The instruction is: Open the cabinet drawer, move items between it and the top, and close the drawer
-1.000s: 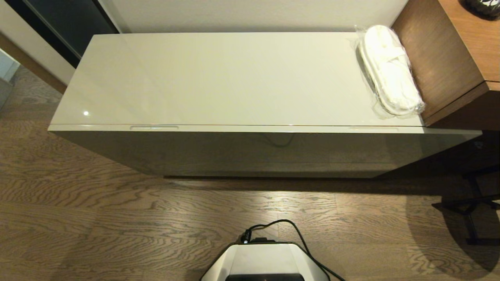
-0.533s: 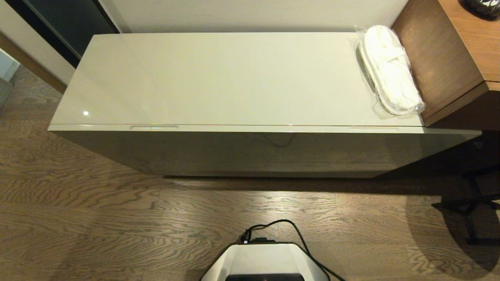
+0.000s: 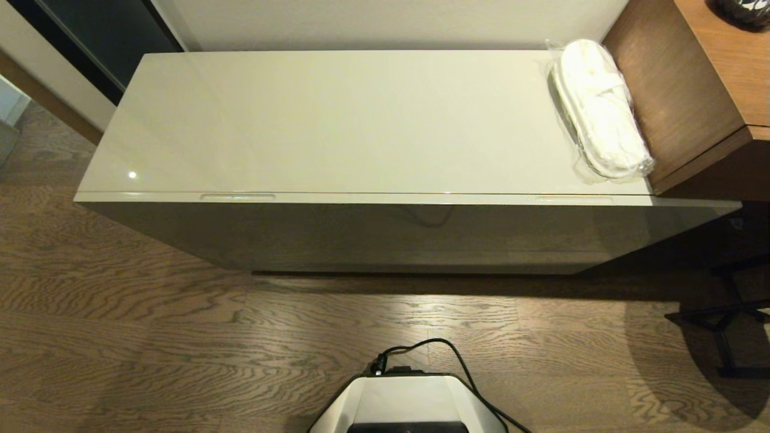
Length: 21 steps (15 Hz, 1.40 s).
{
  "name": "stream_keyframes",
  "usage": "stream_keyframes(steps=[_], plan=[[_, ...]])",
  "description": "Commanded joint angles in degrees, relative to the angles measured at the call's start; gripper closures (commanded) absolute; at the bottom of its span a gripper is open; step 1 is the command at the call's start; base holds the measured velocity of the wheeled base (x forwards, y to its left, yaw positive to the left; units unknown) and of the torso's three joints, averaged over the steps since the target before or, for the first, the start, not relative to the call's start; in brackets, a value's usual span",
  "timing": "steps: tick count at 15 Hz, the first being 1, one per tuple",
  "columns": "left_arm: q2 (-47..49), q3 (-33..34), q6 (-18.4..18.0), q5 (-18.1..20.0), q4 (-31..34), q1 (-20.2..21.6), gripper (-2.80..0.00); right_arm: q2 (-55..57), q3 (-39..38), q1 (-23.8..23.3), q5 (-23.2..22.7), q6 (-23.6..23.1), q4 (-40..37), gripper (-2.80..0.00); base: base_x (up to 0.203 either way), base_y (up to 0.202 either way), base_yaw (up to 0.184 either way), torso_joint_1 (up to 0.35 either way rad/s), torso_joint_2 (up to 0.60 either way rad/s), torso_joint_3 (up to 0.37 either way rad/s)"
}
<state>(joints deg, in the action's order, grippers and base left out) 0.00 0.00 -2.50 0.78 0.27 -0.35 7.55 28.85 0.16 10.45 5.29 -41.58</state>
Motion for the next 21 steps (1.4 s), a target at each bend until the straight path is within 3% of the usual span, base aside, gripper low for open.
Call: stream_keyframes(steps=[1,5,8,9,10,12,21], plan=[[0.09,0.0,-0.03,0.01,0.0,0.0,0.0,-6.82,-3.4,0.08,-0.39,-6.44,-0.57,0.0,0.0,0.0,0.0,0.0,0.0,0.0],[0.09,0.0,-0.05,0.01,0.0,0.0,0.0,-7.51,-13.57,0.1,-3.65,-7.68,15.86,0.0,0.0,0.0,0.0,0.0,0.0,0.0],[0.09,0.0,-0.02,0.01,0.0,0.0,0.0,-7.71,-25.92,0.1,-6.39,-7.87,44.81,0.0,0.0,0.0,0.0,0.0,0.0,0.0],[0.09,0.0,0.04,0.01,0.0,0.0,0.0,-7.74,-26.93,0.1,-7.78,-7.99,49.72,0.0,0.0,0.0,0.0,0.0,0.0,0.0],[0.09,0.0,-0.04,0.01,0.0,0.0,0.0,-7.78,-27.57,0.1,-8.65,-7.81,49.83,0.0,0.0,0.0,0.0,0.0,0.0,0.0],[0.09,0.0,-0.03,0.01,0.0,0.0,0.0,-7.88,-28.82,0.08,-10.26,-6.3,41.65,0.0,0.0,0.0,0.0,0.0,0.0,0.0],[0.09,0.0,-0.05,0.01,0.0,0.0,0.0,-7.9,-28.94,0.1,-10.45,-6.29,41.49,0.0,0.0,0.0,0.0,0.0,0.0,0.0]])
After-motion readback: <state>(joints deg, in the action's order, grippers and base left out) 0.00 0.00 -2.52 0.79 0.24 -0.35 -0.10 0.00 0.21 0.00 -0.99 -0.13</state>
